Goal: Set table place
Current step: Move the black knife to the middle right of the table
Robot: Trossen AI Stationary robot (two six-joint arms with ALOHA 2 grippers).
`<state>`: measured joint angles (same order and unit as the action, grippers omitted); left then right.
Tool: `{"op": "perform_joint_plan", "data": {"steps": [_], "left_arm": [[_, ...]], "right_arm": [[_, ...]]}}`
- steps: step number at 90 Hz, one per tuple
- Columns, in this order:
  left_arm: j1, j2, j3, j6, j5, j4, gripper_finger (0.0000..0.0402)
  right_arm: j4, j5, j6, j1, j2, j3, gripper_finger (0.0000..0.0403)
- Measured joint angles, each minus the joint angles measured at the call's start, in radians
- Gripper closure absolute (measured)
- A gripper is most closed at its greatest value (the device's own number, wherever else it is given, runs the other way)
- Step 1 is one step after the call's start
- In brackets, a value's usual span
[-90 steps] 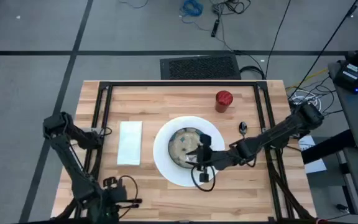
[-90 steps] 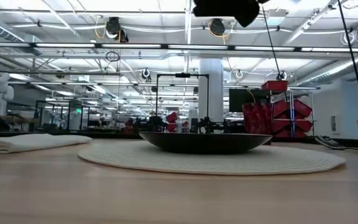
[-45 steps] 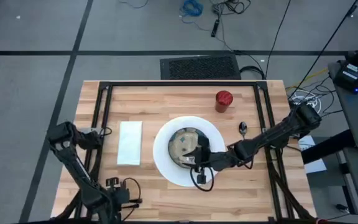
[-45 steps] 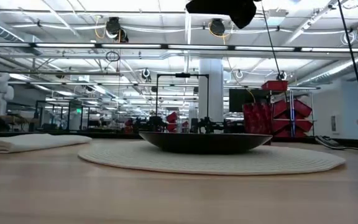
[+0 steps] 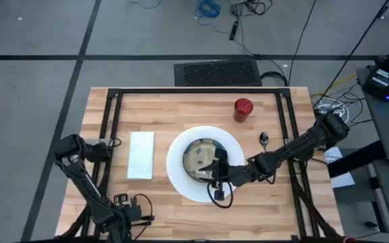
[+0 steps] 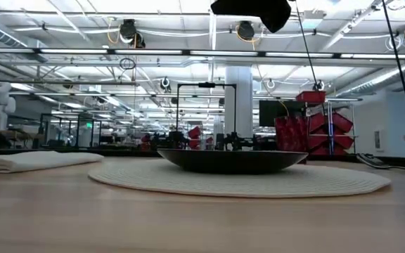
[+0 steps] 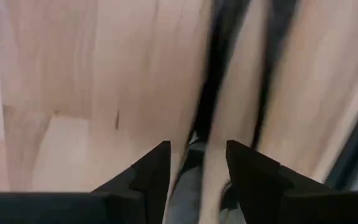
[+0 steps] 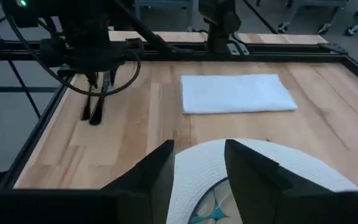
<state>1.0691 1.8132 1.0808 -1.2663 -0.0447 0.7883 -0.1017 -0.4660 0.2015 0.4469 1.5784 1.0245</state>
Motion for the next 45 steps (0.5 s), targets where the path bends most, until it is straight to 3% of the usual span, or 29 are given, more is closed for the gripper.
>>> {"op": "perform_joint_plan", "data": {"steps": [18,45], "left_arm": [[-0.01,0.036,0.002,0.057,-0.01,0.006,0.0278],[-0.061,0.036,-0.024,0.096,-0.008,-0.008,0.0376]], "right_arm": [[0.0,0.0,0.021,0.0,0.0,0.0,0.0275],[-0.001,0.0,0.024,0.0,0.0,0.0,0.0275]]}}
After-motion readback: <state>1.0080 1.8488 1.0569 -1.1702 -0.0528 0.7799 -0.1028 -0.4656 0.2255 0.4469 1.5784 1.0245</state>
